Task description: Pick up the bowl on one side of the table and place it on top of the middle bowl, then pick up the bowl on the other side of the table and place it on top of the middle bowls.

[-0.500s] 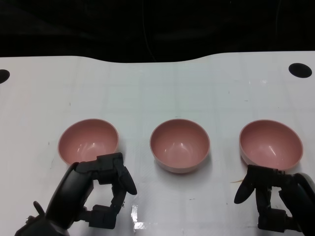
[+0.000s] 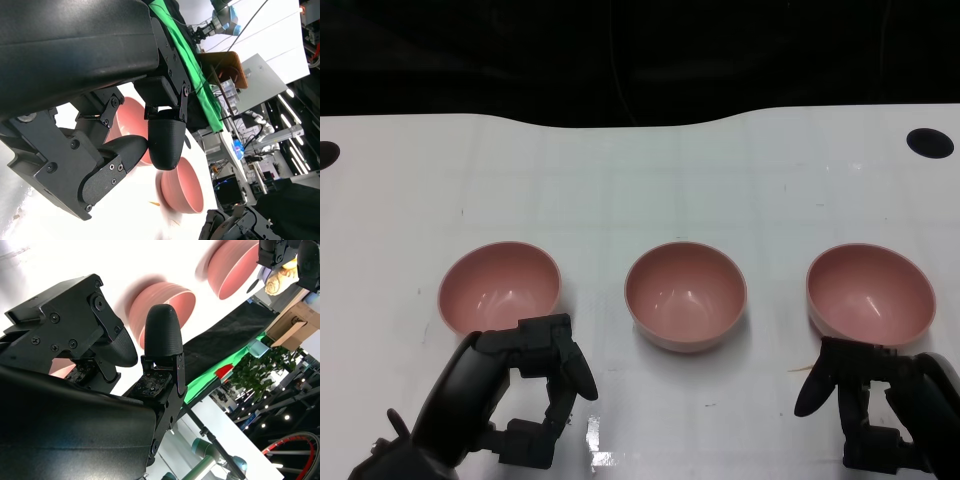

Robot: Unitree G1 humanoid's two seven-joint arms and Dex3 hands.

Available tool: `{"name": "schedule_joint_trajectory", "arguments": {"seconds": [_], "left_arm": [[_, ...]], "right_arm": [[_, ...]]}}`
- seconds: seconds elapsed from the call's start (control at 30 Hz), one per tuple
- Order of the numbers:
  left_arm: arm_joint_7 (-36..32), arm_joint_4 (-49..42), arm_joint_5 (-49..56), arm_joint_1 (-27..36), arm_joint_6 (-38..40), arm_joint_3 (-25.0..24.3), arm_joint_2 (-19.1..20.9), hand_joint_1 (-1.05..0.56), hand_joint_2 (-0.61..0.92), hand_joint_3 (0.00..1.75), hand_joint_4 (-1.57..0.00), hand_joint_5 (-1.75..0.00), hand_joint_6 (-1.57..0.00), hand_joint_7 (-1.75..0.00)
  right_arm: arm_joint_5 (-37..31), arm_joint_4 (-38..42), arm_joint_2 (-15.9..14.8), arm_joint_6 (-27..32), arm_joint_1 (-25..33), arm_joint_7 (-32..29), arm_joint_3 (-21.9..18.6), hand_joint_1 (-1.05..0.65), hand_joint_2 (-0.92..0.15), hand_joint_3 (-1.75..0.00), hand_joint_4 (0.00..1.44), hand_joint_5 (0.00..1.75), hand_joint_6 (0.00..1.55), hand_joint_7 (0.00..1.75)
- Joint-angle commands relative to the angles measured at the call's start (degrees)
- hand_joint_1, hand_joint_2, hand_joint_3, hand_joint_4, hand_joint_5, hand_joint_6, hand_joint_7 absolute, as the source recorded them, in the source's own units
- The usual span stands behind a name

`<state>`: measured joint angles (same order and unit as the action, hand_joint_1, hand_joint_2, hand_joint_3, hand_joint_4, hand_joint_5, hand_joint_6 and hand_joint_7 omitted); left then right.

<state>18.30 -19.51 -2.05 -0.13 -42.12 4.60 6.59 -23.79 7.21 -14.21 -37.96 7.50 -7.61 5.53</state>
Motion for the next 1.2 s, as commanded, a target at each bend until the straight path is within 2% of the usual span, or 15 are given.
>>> {"name": "schedule_joint_trajectory", "arguments": {"seconds": [0.03, 0.17, 0.47, 0.6, 0.7, 0.8, 0.9, 1.0, 1.2], "left_arm": [[0.7, -0.1, -0.2, -0.3, 0.1, 0.0, 1.0, -0.19, 0.28, 1.49, -0.88, -1.65, -0.84, -1.43], [0.5, -0.1, 0.4, -0.4, 0.2, -0.1, 1.0, -0.2, 0.27, 1.49, -0.88, -1.66, -0.85, -1.44], [-0.1, -0.2, 1.4, -0.7, 0.0, -0.1, 0.8, -0.22, 0.26, 1.48, -0.89, -1.67, -0.86, -1.42], [-0.1, -0.2, 1.6, -0.8, 0.2, -0.1, 0.6, -0.23, 0.27, 1.47, -0.89, -1.66, -0.85, -1.41], [0.2, -0.5, 1.4, -1.0, 0.0, -0.1, 0.7, -0.23, 0.28, 1.46, -0.89, -1.67, -0.85, -1.41], [0.2, -0.7, 1.3, -1.2, -0.1, -0.1, 0.6, -0.22, 0.28, 1.46, -0.88, -1.67, -0.85, -1.41], [-0.1, -1.1, 1.7, -1.4, -0.5, -0.2, 0.6, -0.21, 0.28, 1.46, -0.89, -1.67, -0.85, -1.42], [-0.1, -1.1, 1.8, -1.5, -0.2, -0.2, 0.6, -0.21, 0.28, 1.47, -0.89, -1.67, -0.85, -1.42], [0.0, -1.1, 1.7, -1.4, -0.4, -0.2, 0.6, -0.22, 0.28, 1.47, -0.89, -1.66, -0.85, -1.41]], "right_arm": [[0.5, -0.6, -0.5, -0.2, 0.2, 0.2, -0.3, -0.03, -0.19, -1.56, 0.92, 1.75, 0.86, 1.31], [0.6, -0.6, -0.7, -0.1, 0.1, 0.5, -0.3, -0.03, -0.19, -1.55, 0.92, 1.75, 0.86, 1.3], [1.2, -1.7, -0.5, 0.2, 0.2, 1.4, -0.7, -0.07, -0.31, -1.31, 0.85, 1.74, 0.86, 1.15], [0.2, -3.0, -0.3, 0.3, 0.1, 0.2, -1.5, -0.12, -0.39, -1.14, 0.75, 1.58, 0.79, 1.04], [-3.0, -5.8, -0.4, 3.1, 0.6, -0.6, -2.4, -0.2, -0.54, -0.87, 0.6, 1.45, 0.65, 0.91], [-5.9, -9.3, -0.7, 8.1, 1.4, 0.0, -2.8, -0.28, -0.68, -0.48, 0.4, 1.19, 0.48, 0.69], [-12.1, -13.6, -0.9, 12.9, 2.3, -1.3, -3.2, -0.4, -0.85, -0.1, 0.3, 0.93, 0.4, 0.42], [-16.3, -16.1, -1.0, 16.4, 2.9, -2.3, -3.2, -0.49, -0.86, -0.03, 0.19, 0.83, 0.33, 0.32], [-24.7, -20.3, -1.1, 23.9, 3.8, -2.2, -2.2, -0.63, -0.86, 0.0, 0.04, 0.73, 0.2, 0.21]]}}
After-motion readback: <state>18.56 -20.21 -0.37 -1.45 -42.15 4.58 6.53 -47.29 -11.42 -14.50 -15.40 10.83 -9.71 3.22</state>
